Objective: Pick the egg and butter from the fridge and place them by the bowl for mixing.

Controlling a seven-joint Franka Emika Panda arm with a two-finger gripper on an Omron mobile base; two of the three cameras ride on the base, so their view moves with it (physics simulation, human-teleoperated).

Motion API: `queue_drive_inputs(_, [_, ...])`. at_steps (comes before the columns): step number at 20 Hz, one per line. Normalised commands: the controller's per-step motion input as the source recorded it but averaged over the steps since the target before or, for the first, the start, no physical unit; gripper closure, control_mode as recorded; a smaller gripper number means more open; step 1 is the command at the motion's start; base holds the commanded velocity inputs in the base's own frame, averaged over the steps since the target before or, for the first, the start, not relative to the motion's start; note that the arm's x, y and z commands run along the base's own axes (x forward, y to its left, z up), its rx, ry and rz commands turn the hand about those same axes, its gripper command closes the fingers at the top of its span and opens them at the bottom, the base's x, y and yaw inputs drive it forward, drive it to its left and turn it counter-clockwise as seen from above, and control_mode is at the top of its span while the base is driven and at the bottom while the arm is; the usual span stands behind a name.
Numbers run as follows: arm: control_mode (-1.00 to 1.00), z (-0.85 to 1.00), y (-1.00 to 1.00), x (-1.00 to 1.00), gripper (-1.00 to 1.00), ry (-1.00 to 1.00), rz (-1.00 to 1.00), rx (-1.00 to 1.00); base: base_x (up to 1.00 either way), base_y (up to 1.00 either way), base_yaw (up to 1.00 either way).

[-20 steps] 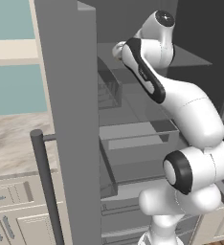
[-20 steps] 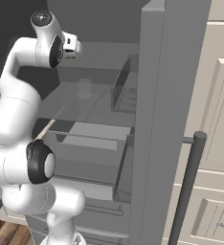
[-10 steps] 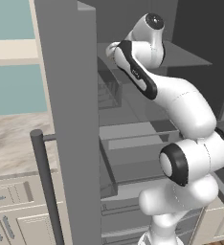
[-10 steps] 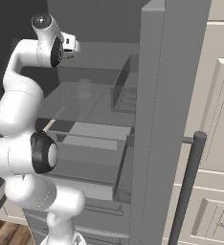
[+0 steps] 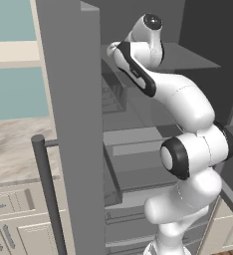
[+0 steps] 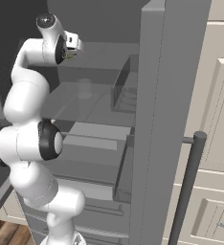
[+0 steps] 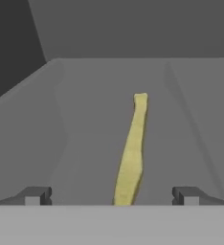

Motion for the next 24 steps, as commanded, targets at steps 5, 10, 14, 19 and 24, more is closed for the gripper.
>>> queue_drive_inputs(5, [-1.0,0.0,0.0,0.18,-1.0,0.0,-0.06,0.0,0.0,0.0,0.0])
queue_drive_inputs(10, [-1.0,0.0,-0.02,0.19,-1.0,0.0,-0.05,0.0,0.0,0.0,0.0])
queue_drive_inputs(14, [-1.0,0.0,-0.11,0.16,-1.0,0.0,-0.04,0.0,0.0,0.0,0.0])
queue_drive_inputs(19, [-1.0,-0.01,-0.13,0.08,-1.0,0.01,-0.02,0.0,0.0,0.0,0.0])
queue_drive_inputs(24, [-1.0,-0.02,-0.03,0.04,-1.0,0.03,-0.01,0.0,0.0,0.0,0.0])
